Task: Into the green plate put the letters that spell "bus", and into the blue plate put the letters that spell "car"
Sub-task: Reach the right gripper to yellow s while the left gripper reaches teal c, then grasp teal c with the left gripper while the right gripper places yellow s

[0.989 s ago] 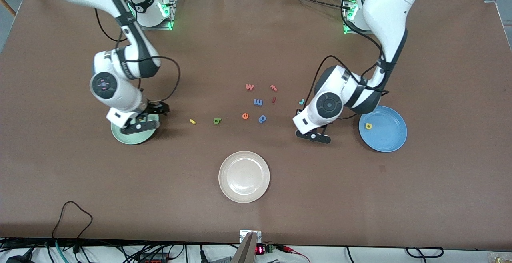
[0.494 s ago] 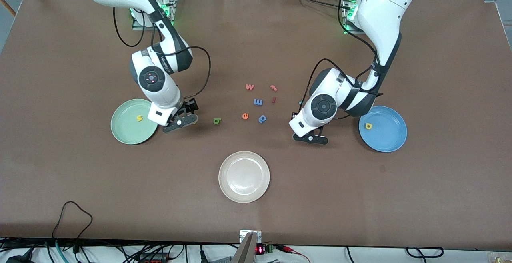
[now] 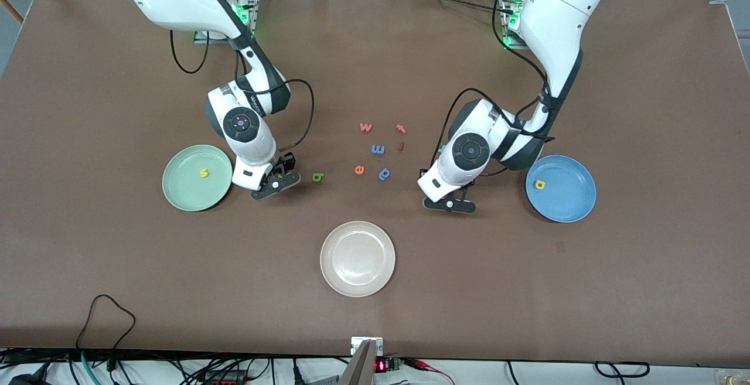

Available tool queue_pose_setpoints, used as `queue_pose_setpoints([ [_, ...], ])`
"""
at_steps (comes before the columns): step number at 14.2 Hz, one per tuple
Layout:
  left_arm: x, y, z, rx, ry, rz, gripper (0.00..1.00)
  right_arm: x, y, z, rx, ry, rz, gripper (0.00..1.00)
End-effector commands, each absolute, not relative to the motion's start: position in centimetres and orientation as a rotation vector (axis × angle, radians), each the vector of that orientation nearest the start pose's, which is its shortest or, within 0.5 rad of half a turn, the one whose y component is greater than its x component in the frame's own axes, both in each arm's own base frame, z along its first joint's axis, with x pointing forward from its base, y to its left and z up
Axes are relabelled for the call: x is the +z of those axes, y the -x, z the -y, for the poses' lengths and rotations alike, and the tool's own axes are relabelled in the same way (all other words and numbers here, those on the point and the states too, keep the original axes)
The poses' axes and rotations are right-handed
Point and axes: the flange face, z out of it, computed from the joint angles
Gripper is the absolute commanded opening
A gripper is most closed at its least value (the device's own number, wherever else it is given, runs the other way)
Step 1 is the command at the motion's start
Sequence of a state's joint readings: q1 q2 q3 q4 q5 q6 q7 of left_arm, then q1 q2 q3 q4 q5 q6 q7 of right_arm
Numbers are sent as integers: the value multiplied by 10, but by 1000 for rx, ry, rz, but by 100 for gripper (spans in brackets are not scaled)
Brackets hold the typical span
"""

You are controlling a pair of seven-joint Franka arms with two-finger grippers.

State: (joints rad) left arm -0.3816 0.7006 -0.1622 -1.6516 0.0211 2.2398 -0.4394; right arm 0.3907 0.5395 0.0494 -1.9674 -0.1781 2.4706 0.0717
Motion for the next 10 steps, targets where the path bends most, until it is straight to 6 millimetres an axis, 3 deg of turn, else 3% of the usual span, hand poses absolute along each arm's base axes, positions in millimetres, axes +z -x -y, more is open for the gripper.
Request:
queue_pose_setpoints([
  [1,187,-578,350,236,3173,-149,65,192,-555,-268,3,3132,796,56],
  [3,181,-574,351,254,3169,-158,65,188,-555,-269,3,3131,799,56],
  [4,180,-574,349,259,3167,-156,65,186,-554,-270,-4,3127,802,51],
  [5,179,-573,349,261,3166,-158,64,183,-554,-270,-10,3125,803,37],
  [10,169,-569,349,289,3156,-158,60,179,-553,-271,-3,3124,801,7],
])
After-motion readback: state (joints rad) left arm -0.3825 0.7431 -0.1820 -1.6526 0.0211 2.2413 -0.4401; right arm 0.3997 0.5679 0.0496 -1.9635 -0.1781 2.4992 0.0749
